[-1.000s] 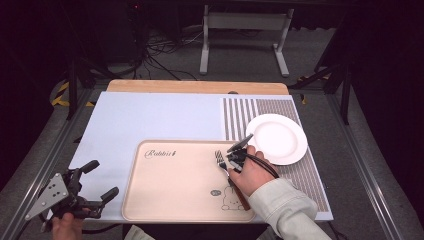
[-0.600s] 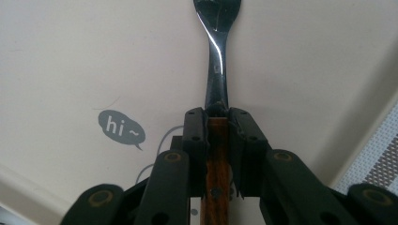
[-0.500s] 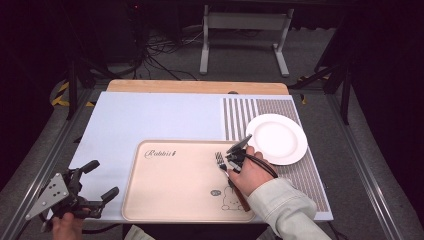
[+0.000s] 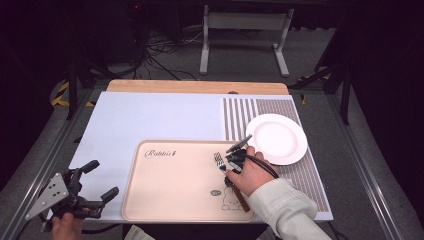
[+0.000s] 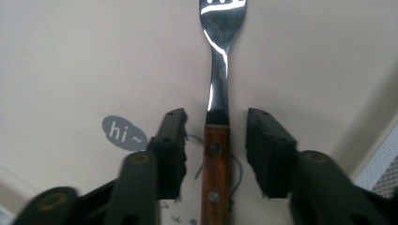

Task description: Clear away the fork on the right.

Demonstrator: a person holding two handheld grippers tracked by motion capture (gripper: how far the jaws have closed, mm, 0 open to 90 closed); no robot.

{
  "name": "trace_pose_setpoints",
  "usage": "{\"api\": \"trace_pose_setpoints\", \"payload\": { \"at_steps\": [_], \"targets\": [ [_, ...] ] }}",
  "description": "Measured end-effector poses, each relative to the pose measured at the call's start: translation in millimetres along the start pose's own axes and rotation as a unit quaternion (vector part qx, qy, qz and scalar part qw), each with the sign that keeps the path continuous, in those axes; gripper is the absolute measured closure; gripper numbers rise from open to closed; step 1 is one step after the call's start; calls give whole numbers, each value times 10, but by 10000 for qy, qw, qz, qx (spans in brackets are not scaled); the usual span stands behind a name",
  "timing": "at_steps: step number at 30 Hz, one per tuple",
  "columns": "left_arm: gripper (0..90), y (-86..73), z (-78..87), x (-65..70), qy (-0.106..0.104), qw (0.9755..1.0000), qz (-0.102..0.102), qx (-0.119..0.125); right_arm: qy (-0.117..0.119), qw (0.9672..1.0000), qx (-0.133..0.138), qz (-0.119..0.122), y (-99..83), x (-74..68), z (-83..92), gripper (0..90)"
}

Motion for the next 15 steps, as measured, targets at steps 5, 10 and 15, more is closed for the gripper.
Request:
{"api": "trace_pose_setpoints", "payload": {
  "at_steps": [5,10,15],
  "targets": [
    [4,2,-3,6,2,10000,10,10,128,9985,478,212,71,-70,30,299],
    [4,2,-3,5,1,10000,10,11,-65,9955,713,624,121,-50,51,213],
    [4,2,-3,6,-6,10000,2,8,42,9911,995,882,202,-69,96,181]
  ]
}}
Point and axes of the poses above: each handheld gripper's, and its own axes: z roughly backward along the jaws, y roughly out of its top, x roughly to its right, the point moved 7 cm from there along -z, roughly forward along the jaws, and after that the axes turned 8 degrees about x, right-handed, at the moved point
